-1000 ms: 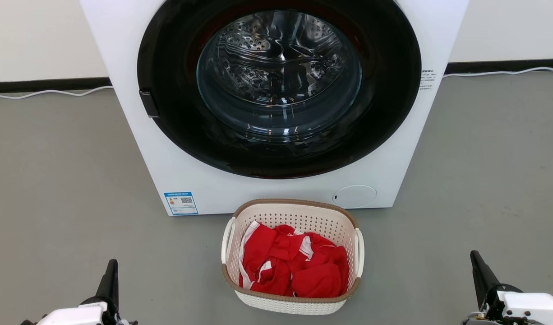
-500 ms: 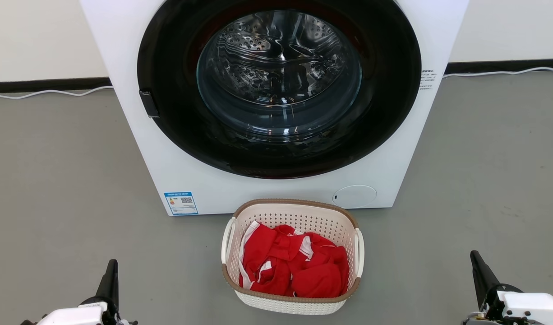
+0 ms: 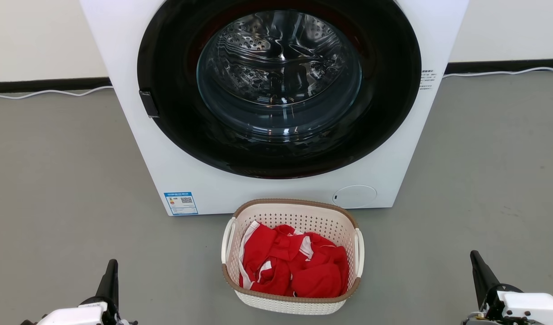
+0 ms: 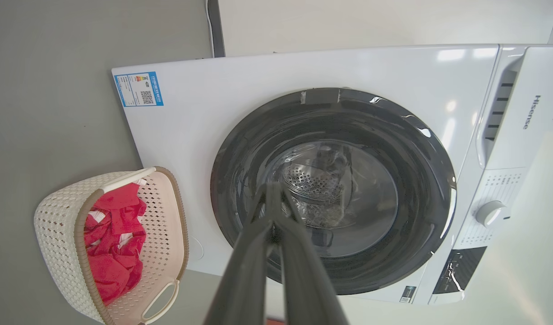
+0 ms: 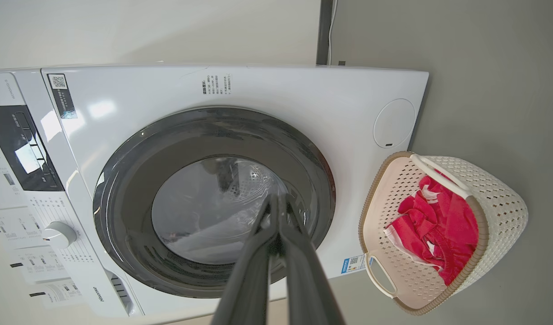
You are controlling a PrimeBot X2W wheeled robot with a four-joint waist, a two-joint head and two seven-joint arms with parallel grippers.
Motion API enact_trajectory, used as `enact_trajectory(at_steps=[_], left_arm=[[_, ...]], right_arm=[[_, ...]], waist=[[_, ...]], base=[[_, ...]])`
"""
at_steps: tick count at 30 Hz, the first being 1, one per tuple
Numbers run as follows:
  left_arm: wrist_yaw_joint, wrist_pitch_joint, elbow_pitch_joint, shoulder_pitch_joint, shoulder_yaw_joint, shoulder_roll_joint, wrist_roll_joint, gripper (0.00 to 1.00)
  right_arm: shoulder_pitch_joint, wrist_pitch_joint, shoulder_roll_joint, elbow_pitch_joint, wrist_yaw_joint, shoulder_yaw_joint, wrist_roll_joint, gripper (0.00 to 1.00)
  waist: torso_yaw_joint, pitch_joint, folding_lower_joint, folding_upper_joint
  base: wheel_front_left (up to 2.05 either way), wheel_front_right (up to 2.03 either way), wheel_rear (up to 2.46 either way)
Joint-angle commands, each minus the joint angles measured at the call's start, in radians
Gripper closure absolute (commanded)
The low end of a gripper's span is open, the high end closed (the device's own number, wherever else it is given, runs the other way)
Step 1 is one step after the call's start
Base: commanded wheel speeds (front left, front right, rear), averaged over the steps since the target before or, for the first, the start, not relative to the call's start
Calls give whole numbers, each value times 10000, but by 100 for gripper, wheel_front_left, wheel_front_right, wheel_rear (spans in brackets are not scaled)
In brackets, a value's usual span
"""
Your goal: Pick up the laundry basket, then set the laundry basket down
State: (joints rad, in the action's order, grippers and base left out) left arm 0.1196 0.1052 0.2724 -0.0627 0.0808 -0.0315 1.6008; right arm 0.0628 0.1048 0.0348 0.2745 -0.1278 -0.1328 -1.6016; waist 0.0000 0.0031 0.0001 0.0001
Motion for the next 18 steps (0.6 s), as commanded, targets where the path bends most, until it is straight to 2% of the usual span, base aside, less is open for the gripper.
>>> enact_trajectory(at_steps=[1,18], left_arm=[[111,80,-271,-454,329,-187,78,100],[111,80,-272,-454,329,-187,79,100]], right_arm=[[450,81,154,-297,-29,194,-74,100],[450,81,154,-297,-29,194,-74,100]], waist=[[0,0,0,-1],[0,0,0,-1]], base=[[0,0,0],[0,0,0]])
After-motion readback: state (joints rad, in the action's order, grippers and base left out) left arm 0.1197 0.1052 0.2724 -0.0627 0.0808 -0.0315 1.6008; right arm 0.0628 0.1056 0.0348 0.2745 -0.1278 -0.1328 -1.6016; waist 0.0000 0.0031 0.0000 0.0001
